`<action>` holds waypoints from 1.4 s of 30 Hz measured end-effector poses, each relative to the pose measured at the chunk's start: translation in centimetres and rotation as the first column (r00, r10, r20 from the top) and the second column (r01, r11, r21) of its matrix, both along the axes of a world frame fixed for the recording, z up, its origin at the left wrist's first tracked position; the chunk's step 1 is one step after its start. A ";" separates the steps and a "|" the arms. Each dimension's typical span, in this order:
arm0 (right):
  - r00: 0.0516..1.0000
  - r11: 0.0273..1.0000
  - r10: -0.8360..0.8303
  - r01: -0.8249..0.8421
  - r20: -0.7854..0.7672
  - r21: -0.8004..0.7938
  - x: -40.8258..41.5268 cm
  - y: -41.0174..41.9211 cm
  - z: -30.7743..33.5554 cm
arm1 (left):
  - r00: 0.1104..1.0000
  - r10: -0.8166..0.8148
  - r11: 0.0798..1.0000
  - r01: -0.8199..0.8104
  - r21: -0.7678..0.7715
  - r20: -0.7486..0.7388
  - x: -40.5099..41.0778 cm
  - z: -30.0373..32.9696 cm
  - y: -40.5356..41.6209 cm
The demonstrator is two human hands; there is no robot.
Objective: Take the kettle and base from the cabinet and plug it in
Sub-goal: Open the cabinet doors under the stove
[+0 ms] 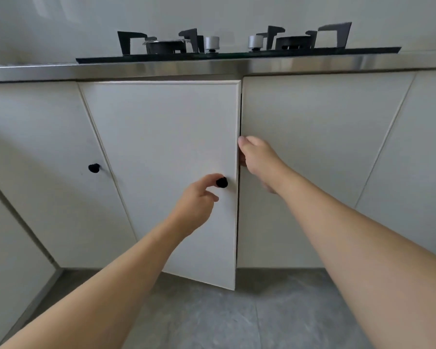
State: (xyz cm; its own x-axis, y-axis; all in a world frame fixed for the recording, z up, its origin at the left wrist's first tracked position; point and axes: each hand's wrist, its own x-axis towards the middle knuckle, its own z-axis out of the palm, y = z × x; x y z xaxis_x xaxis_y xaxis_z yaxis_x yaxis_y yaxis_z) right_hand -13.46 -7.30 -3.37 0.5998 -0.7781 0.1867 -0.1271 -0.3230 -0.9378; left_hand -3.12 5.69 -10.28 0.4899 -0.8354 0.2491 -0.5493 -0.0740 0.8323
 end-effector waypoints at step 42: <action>0.911 0.854 0.396 -0.318 0.118 -0.412 11.9 30.9 0.1 | -0.209 -0.886 0.409 -0.770 0.489 0.413 5.7 -6.6 25.2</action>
